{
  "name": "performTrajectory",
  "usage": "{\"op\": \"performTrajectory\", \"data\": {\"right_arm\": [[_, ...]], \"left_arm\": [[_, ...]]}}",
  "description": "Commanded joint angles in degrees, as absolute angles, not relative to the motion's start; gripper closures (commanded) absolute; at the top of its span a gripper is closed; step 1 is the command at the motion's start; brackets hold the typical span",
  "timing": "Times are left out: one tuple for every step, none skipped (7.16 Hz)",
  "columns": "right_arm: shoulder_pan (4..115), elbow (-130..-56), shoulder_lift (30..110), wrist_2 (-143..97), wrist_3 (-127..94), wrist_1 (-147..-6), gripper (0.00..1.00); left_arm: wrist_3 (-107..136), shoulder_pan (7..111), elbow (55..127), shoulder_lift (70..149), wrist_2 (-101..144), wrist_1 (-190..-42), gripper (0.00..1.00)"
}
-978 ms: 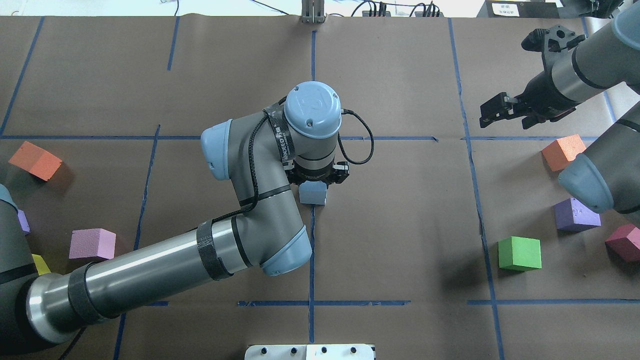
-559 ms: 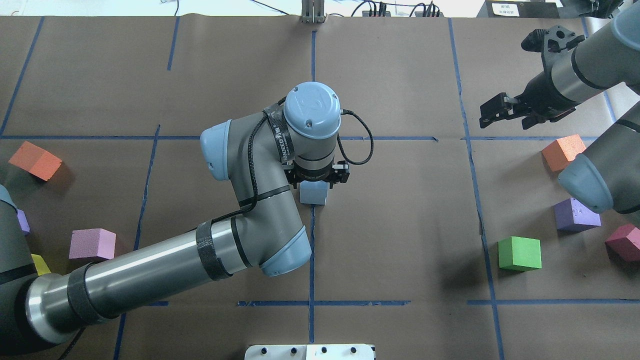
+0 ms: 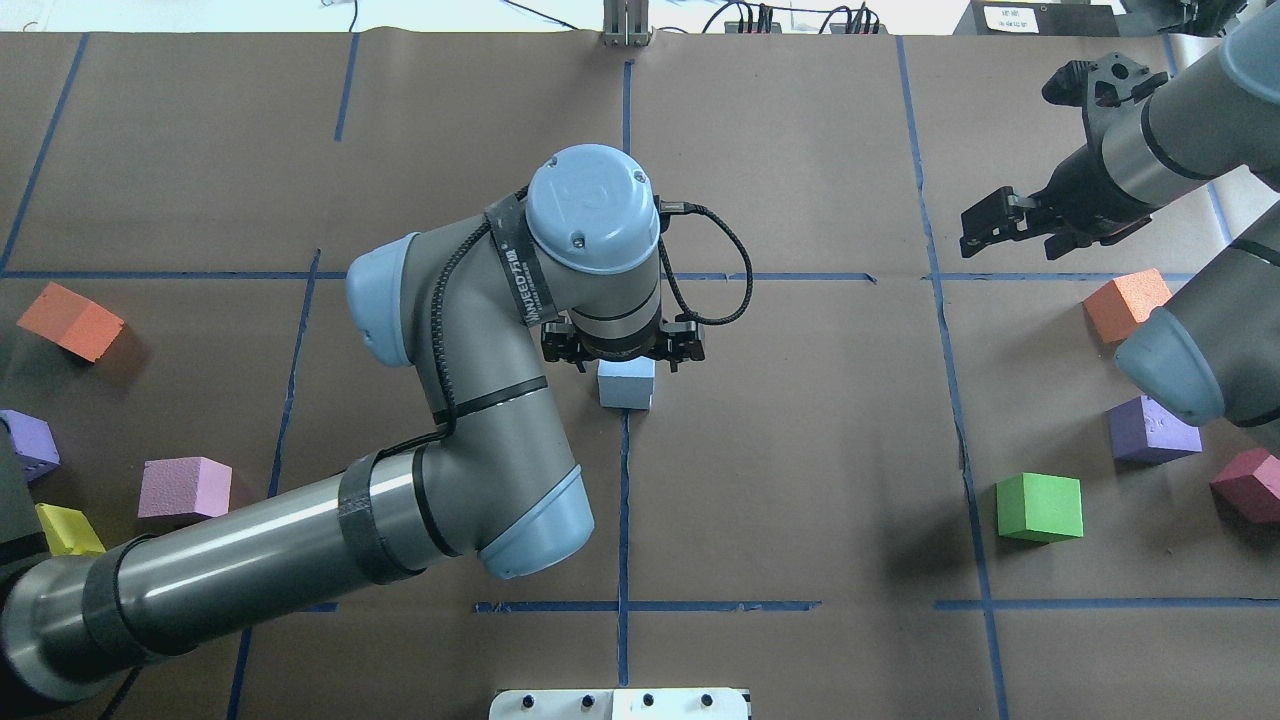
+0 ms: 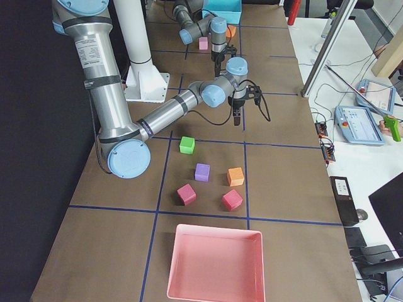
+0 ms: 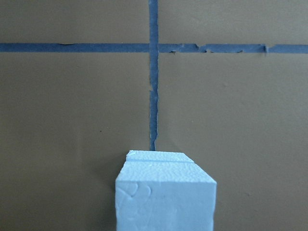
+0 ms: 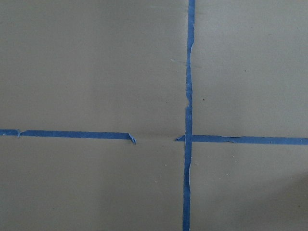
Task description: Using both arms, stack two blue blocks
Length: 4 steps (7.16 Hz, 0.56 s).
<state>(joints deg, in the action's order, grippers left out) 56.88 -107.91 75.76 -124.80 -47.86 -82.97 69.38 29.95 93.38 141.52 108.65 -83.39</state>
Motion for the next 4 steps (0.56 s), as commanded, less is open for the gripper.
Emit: {"op": "performTrajectory", "data": {"right_arm": [[57.9,-107.9,75.8,-125.1,-47.0,-83.0,0.0],[60.8,-107.9,76.5,-125.8,-44.2,-83.1,0.0],[65.2,-106.6,77.2,-126.7,-37.9,-83.8,0.0],[71.6,-103.0,79.2,-129.4,-28.9,-83.8,0.0]], "left_arm": [[68.7,33.8,104.4,136.3,109.2,-79.8,0.0],[61.2,36.2,110.0,130.7,109.2,-79.5,0.0],[51.4,41.3,116.0,123.1,109.9,-78.1,0.0],[38.9,46.9,116.5,117.2,115.4,-78.1,0.0]]}}
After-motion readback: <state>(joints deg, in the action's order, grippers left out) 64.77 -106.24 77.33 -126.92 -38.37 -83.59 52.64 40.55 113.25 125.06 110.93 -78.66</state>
